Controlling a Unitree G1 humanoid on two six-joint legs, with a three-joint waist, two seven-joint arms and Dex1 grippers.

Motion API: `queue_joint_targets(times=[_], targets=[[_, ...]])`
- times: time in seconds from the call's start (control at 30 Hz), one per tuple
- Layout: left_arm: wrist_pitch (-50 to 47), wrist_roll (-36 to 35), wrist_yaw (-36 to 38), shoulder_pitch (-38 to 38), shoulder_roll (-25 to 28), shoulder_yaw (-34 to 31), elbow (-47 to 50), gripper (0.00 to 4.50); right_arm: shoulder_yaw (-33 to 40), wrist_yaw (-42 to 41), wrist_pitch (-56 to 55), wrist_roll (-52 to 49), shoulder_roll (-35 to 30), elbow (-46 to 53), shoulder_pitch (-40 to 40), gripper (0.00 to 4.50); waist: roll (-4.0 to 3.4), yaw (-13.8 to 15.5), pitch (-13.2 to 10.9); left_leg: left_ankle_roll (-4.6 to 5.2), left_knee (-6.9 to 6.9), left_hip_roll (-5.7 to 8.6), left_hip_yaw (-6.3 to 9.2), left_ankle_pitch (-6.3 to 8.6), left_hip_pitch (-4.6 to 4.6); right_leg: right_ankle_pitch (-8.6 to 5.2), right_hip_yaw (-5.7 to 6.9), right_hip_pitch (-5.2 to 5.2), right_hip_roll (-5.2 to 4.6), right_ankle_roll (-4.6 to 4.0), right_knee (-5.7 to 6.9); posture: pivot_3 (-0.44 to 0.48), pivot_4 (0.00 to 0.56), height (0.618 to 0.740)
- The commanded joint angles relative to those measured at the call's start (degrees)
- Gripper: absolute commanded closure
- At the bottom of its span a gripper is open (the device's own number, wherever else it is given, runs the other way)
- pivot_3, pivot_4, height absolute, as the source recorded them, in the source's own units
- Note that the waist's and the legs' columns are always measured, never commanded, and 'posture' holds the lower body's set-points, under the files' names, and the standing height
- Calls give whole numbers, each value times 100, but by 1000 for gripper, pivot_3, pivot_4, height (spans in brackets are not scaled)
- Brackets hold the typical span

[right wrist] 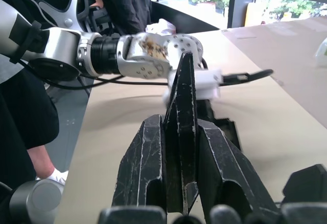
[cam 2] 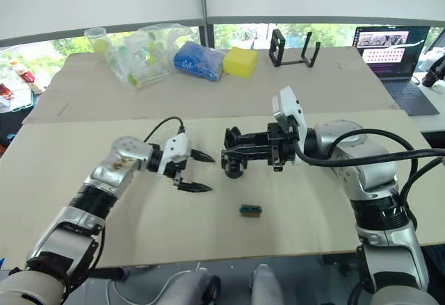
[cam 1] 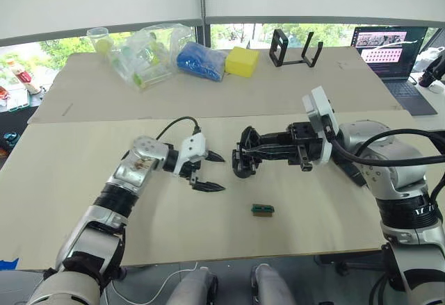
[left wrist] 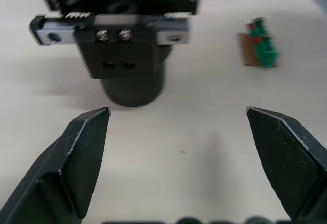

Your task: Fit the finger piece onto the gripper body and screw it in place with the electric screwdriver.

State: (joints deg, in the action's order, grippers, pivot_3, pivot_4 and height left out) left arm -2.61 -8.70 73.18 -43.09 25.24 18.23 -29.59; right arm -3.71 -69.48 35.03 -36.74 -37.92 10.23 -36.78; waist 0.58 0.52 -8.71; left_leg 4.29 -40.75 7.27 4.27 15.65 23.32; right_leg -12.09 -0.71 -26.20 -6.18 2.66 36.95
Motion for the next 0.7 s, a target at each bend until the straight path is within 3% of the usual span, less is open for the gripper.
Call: queue_joint_targets(times=[0.03, 0.43, 0.53, 0.63, 0.7], targets=[[290, 126, -343, -176, -312, -157, -370, 0, 184, 82, -60, -86, -31, 318, 50, 4100, 0, 4, 0, 0, -1, 0, -1, 0, 2, 0, -1, -1, 0, 0, 3, 0, 150, 740], [748, 208, -483, -474, -1069, -321, -1283, 0, 213, 234, -26, -142, -64, 521, 271, 4101, 1, 10, 0, 0, -2, -1, -1, 0, 2, 0, 0, -1, -1, 0, 4, 0, 150, 740], [875, 236, -386, -489, -1104, -300, -1389, 850, 194, 203, -143, -67, -72, 524, 338, 4102, 1, 8, 0, 1, -3, -1, -1, 0, 2, 0, 0, -1, -1, 0, 4, 0, 150, 740], [905, 238, -264, -444, -1165, -271, -1412, 2181, 92, 152, -670, 218, 111, 296, 435, 4103, 1, 9, 0, 1, -2, -1, -1, 0, 1, 0, 0, -1, -1, 0, 4, 0, 150, 740], [887, 241, -236, -402, -1194, -263, -1359, 2218, 12, 93, -1002, 388, 244, 84, 456, 4103, 1, 9, 0, 1, -2, 0, -1, 0, 1, 0, 0, 0, 0, 0, 5, 0, 150, 740]])
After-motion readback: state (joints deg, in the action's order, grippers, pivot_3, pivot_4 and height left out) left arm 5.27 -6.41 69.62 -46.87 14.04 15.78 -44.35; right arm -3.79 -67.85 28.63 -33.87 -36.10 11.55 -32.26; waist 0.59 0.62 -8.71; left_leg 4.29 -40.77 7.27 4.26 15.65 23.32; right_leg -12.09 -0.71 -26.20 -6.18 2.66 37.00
